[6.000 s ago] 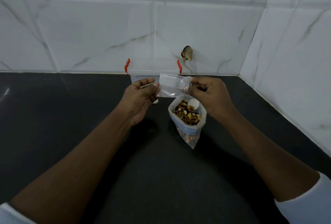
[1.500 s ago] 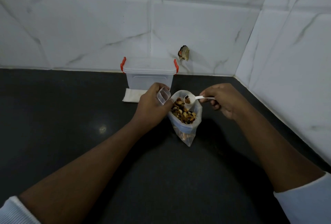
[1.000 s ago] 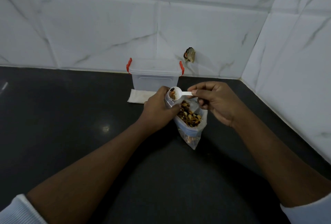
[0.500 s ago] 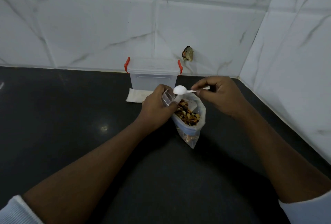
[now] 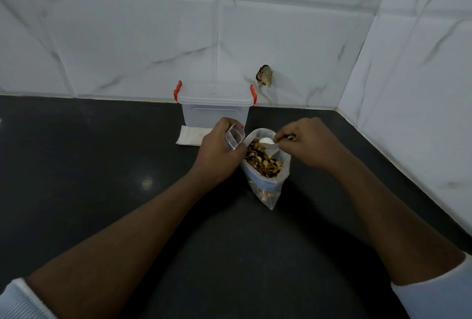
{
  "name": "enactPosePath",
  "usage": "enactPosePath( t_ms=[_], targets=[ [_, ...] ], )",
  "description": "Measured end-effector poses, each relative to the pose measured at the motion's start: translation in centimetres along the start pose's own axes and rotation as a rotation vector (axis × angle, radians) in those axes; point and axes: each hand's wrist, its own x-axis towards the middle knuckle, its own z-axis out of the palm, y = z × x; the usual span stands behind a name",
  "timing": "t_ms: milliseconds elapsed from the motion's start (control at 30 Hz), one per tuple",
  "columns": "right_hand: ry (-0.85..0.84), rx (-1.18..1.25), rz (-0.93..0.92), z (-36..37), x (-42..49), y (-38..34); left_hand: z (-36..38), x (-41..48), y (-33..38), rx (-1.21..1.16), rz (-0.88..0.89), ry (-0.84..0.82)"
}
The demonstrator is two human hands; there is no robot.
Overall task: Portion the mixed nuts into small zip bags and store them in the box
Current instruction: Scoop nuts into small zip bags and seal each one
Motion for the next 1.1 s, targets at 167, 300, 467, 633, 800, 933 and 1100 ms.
enactPosePath(
  t_ms=[167,300,467,633,800,933,1100],
  targets=[
    [-0.045,0.023,-0.005,0.2,0.0,-0.2,0.0,0.0,0.0,0.001,0.002,0.001],
    [0.044,0.061,-0.017,0.0,-0.1,-0.4,0.0,0.1,-0.1,0.004,0.005,0.001],
    [-0.068,0.017,0.002,0.6,0.0,-0.5,0.1,0.1,-0.2,0.001,0.010,0.002],
    [0.009,0.117,0.092,-0.2,-0.1,-0.6,0.0,0.0,-0.1,-0.002,0.019,-0.009],
    [0.113,0.519,0.377,0.6,0.1,0.0,0.0,0.1,-0.2,0.010,0.020,-0.014],
    [0.150,0.693,0.512,0.2,0.1,0.4,-0.1,0.2,-0.4,0.008,0.020,-0.049],
    [0.145,0.895,0.528,0.1,0.3,0.5,-0.1,0.2,-0.2,0.011,0.004,-0.085]
  ],
)
